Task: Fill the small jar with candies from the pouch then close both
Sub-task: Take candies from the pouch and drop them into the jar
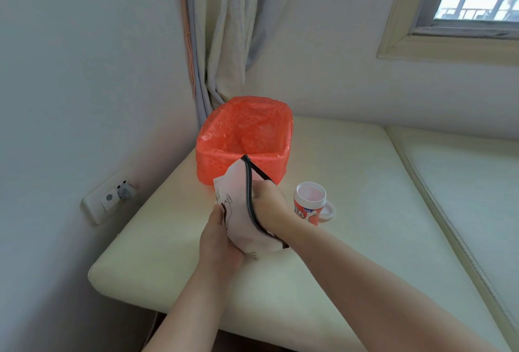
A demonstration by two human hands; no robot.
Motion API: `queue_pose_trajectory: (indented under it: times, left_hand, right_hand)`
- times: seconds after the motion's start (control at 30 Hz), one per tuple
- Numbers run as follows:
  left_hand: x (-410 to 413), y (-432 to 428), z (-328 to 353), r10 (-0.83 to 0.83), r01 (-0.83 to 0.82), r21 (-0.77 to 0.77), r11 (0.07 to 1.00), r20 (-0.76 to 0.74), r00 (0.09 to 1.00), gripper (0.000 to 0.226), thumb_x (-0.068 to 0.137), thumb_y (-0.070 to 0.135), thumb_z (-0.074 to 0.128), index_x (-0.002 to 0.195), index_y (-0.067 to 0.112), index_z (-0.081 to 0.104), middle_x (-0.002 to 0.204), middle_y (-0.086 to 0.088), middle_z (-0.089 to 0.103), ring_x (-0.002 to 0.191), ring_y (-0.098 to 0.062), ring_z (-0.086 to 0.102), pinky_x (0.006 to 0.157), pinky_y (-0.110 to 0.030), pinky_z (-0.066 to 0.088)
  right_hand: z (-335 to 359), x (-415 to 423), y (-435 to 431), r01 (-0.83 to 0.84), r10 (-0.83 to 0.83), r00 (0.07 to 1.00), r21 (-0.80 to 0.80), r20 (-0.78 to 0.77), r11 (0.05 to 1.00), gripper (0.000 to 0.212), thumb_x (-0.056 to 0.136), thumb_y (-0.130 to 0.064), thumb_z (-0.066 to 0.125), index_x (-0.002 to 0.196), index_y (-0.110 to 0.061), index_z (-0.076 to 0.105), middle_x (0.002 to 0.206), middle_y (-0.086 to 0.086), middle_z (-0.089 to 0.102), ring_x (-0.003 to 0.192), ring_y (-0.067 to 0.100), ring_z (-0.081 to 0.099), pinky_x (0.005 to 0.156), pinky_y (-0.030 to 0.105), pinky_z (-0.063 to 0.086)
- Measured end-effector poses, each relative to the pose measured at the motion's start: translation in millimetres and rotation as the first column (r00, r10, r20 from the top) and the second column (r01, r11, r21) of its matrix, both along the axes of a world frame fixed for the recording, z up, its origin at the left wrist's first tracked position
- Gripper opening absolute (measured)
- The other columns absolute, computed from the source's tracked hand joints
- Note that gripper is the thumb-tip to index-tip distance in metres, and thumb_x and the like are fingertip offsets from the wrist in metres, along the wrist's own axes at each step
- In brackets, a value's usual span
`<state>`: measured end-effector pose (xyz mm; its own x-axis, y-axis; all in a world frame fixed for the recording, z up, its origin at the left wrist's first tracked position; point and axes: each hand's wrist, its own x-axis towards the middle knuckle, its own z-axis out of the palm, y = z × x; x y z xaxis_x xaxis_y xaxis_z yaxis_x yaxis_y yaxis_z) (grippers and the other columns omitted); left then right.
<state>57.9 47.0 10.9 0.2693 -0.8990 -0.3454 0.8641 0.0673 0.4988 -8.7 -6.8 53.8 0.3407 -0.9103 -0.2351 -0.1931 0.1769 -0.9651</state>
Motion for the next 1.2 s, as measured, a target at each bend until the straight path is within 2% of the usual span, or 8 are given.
queue_pose_trajectory:
  times: [0.2,0.37,0.5,0.63,0.73,0.83,1.0,1.2]
  left_hand:
    - [-3,-4,-2,0.02,-0.018,-0.019,1.0,0.079,0.997,0.044,0.1,0.035,0.024,0.105,0.009,0.059,0.081,-0.009,0.074,0.076,-0.023,0.068,0.069,-0.034,0.054]
    - [-4,-7,0,0.021,-0.03,0.071,0.997,0.124,0.992,0.036,0.098,0.038,0.03,0.097,0.018,0.061,0.094,-0.004,0.068,0.069,-0.018,0.07,0.063,-0.026,0.051]
    - [-1,-8,-3,-0.007,-0.001,0.06,0.998,0.129,0.992,0.041,0.098,0.041,0.026,0.097,0.019,0.06,0.096,-0.006,0.068,0.082,-0.023,0.065,0.061,-0.029,0.048]
    - [1,-7,-2,0.0,0.004,-0.034,0.999,0.117,0.993,0.049,0.1,0.038,0.02,0.098,0.011,0.06,0.077,-0.007,0.076,0.072,-0.021,0.071,0.063,-0.031,0.057]
    - [4,-10,1,0.042,-0.04,-0.025,0.999,0.085,0.995,0.046,0.1,0.037,0.02,0.105,0.012,0.059,0.105,-0.008,0.071,0.096,-0.024,0.063,0.09,-0.037,0.046]
    - [4,-11,5,0.064,-0.067,0.037,0.997,0.092,0.994,0.038,0.1,0.038,0.025,0.114,0.019,0.054,0.115,-0.003,0.061,0.105,-0.024,0.056,0.093,-0.039,0.04]
    - [6,-11,0,0.104,-0.105,0.004,0.994,0.1,0.99,0.036,0.1,0.035,0.029,0.119,0.019,0.054,0.122,-0.002,0.06,0.114,-0.024,0.055,0.105,-0.043,0.038]
    - [16,-17,-7,0.148,-0.149,-0.002,0.989,0.091,0.985,0.032,0.098,0.036,0.032,0.099,0.022,0.061,0.118,-0.001,0.064,0.108,-0.023,0.058,0.096,-0.042,0.043]
  right_hand:
    - [15,-12,2,0.036,-0.186,0.922,0.403,0.339,0.914,0.051,0.086,-0.027,0.062,0.043,-0.015,0.037,0.024,-0.007,0.036,0.018,0.005,0.034,0.025,0.009,0.028]
    - [13,-13,2,-0.079,-0.113,0.89,0.395,0.442,0.915,0.075,0.092,-0.027,0.052,0.019,-0.012,0.044,0.021,-0.002,0.039,0.018,0.01,0.042,0.03,0.009,0.037]
    - [15,-9,2,-0.191,-0.125,0.83,0.488,0.543,0.852,0.055,0.083,-0.034,0.064,0.036,-0.006,0.059,0.038,0.003,0.051,0.032,0.011,0.049,0.038,0.015,0.041]
    - [16,-15,-6,-0.196,-0.168,0.81,0.529,0.562,0.825,0.05,0.091,-0.024,0.054,0.043,-0.011,0.05,0.03,-0.003,0.041,0.02,0.003,0.034,0.021,0.01,0.022]
    - [24,-27,-8,-0.319,-0.219,0.698,0.569,0.682,0.758,0.037,0.095,-0.025,0.042,0.063,-0.009,0.049,0.037,0.001,0.049,0.021,0.003,0.038,0.02,0.008,0.024]
    - [32,-41,-18,-0.356,-0.306,0.543,0.544,0.782,0.76,0.038,0.095,-0.03,0.039,0.068,-0.007,0.052,0.04,0.004,0.05,0.023,0.005,0.042,0.022,0.008,0.028]
    - [43,-63,-43,-0.172,-0.413,0.384,0.503,0.826,0.847,0.032,0.095,-0.028,0.039,0.076,-0.005,0.052,0.046,0.002,0.047,0.028,0.007,0.043,0.027,0.011,0.033]
    - [39,-79,-66,0.085,-0.387,0.449,0.392,0.805,0.916,0.034,0.096,-0.031,0.041,0.068,-0.013,0.047,0.039,-0.004,0.046,0.027,0.004,0.041,0.03,0.009,0.032]
